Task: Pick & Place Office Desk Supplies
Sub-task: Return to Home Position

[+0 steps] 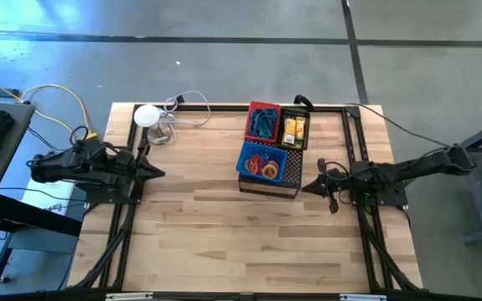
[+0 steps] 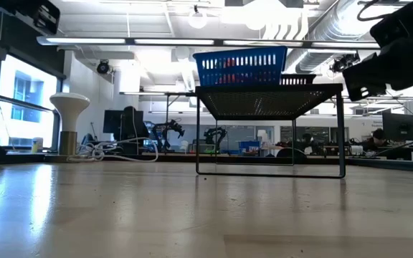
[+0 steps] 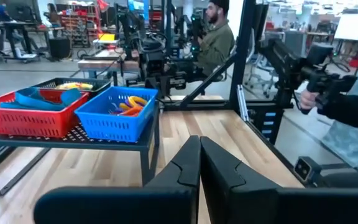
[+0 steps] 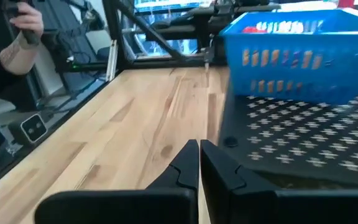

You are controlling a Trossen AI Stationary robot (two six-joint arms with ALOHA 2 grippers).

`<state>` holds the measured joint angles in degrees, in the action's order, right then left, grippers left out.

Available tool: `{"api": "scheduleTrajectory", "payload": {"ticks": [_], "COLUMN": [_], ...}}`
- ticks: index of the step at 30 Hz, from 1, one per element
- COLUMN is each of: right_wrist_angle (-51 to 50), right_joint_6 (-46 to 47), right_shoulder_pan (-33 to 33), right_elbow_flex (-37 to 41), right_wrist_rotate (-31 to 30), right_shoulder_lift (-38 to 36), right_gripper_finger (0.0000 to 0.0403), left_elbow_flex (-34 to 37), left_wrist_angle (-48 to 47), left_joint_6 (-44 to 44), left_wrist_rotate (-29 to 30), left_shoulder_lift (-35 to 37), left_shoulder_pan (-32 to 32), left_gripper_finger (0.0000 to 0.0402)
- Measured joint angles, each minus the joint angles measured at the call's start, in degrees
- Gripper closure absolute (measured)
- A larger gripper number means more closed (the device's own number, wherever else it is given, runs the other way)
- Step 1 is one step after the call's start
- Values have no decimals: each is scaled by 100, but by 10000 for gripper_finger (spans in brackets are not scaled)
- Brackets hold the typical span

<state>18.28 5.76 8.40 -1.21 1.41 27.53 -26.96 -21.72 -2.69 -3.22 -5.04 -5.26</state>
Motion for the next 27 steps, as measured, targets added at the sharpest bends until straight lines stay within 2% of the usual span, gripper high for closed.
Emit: {"api": "scheduleTrajectory", "payload": {"ticks": [8,13,17,24,27], "right_wrist_angle": [-1379,-1783,-1762,-1854,-1875], "right_joint_6": [-132,-176,-327,-129,-99], "right_shoulder_pan": [-550,-854,-965,-995,-992], "right_elbow_flex": [0,-14,-20,-17,-15], "right_wrist_rotate": [226,867,1020,440,245], "right_shoulder_lift": [-1626,-2497,-2711,-2480,-2380], "right_gripper_finger": [400,400,400,400,400], "left_elbow_flex": [159,437,721,1108,1510], "left_wrist_angle": [-104,239,706,773,1223], "left_joint_6": [-165,-35,160,-67,-349], "left_wrist_rotate": [55,55,52,34,16], "left_shoulder_lift": [186,189,188,193,201], "left_shoulder_pan": [0,0,0,-7,-24], "left_gripper_finger": [401,401,401,401,401]}}
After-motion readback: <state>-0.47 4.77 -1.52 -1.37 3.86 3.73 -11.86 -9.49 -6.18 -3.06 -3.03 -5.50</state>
